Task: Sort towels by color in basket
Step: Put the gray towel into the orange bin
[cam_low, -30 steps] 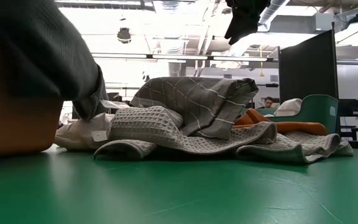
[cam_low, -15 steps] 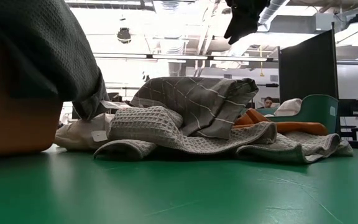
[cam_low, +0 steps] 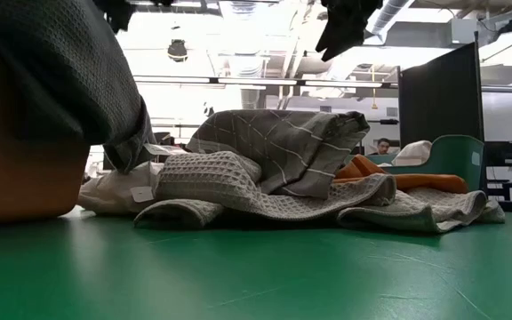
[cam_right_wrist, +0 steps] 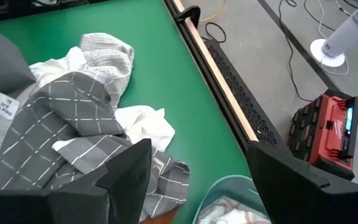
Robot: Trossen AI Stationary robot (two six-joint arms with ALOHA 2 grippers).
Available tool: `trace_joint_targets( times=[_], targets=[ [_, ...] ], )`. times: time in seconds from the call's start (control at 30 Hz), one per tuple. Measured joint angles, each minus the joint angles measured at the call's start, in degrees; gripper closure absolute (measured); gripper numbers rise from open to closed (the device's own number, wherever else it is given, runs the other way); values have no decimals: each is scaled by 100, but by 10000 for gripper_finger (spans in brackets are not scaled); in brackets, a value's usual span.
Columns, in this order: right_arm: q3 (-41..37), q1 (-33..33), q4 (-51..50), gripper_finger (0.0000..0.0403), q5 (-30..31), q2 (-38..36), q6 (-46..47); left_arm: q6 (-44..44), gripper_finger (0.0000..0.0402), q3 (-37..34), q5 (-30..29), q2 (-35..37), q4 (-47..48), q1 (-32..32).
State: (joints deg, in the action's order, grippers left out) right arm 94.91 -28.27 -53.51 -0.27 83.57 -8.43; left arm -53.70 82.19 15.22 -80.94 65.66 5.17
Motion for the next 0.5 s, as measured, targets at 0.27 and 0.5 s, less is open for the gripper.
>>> trace_joint_targets(
  times=[0.27,0.5],
  targets=[
    [0,202,-29,112,-2,0,0,1461,230,-7,1029,-1153,1352,-41],
    [0,277,-49,112,-2,0,-2,2490,356,705,840,-1439,1875,11]
  ],
)
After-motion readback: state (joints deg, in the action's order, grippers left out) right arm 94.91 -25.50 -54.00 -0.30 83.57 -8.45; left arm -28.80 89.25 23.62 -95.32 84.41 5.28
